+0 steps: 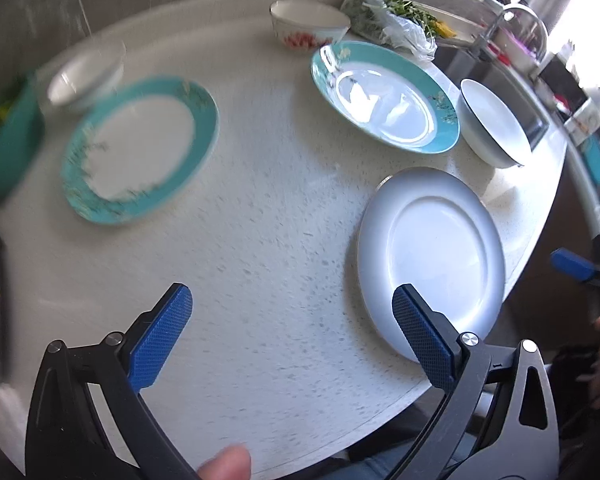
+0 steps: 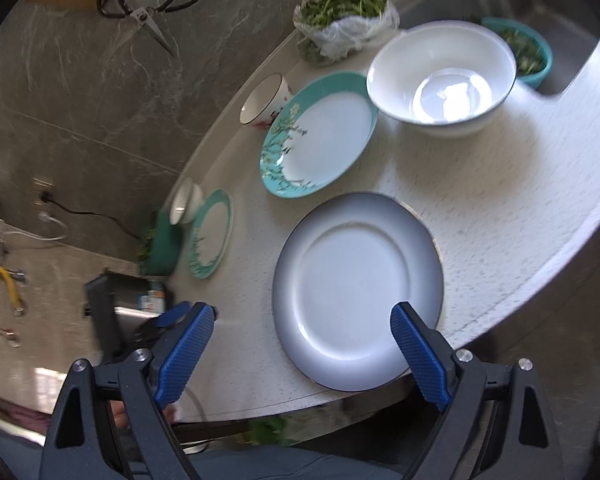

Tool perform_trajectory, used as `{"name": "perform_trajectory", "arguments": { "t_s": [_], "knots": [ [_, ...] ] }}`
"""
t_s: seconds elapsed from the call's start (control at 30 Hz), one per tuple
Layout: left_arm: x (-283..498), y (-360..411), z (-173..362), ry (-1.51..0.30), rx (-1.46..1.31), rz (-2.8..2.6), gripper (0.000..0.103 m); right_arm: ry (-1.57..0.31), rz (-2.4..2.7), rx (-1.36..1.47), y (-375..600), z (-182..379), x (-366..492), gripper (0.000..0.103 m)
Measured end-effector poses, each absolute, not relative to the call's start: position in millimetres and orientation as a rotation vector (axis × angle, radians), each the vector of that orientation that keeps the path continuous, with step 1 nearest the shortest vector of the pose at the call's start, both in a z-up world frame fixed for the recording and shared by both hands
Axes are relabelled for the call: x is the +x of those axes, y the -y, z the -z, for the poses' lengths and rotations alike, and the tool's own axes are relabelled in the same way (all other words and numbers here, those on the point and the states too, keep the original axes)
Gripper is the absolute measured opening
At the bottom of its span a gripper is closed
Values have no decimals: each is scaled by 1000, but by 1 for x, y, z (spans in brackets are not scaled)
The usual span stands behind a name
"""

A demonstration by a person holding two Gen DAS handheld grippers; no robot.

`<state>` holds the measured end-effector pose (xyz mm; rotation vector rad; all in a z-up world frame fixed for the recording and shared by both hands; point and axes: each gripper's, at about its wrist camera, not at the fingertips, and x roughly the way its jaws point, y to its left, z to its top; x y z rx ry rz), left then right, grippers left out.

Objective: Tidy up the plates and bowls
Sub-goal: 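Move both grippers to the grey-rimmed white plate and close on its rim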

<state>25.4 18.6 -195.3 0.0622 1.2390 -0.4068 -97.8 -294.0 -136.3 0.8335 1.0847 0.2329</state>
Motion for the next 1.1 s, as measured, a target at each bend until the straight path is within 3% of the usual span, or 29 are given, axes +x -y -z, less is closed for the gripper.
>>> {"name": "perform_trajectory", "arguments": {
  "t_s": [0.1, 0.37, 0.47, 0.5, 0.57, 0.63, 0.7, 0.8, 1.1],
  "knots": [
    [31, -13, 216, -1283, 21, 432, 100, -1116, -328, 890, 304, 163, -89, 83],
    [25, 5, 249, -1341, -53, 443, 100, -1186, -514, 957, 355, 216, -59, 82],
    [24, 5, 263, -1380, -62, 451, 83, -1193, -565, 979, 374, 224, -52, 82],
    [23, 4, 263, -1353, -66, 459, 81, -1207, -575, 980, 378, 227, -49, 82],
    [24, 3, 264, -1347, -94, 497, 78, -1237, -604, 980, 382, 233, -45, 75],
    [27, 4, 266, -1375, -130, 541, 65, -1260, -638, 988, 383, 239, -44, 65],
    [30, 5, 268, -1397, -154, 580, 64, -1261, -673, 989, 380, 241, -42, 64],
    [36, 6, 264, -1402, -168, 627, 64, -1283, -682, 965, 375, 244, -40, 53],
    [56, 16, 261, -1447, -205, 756, 63, -1329, -637, 950, 366, 248, -38, 46]
  ]
}}
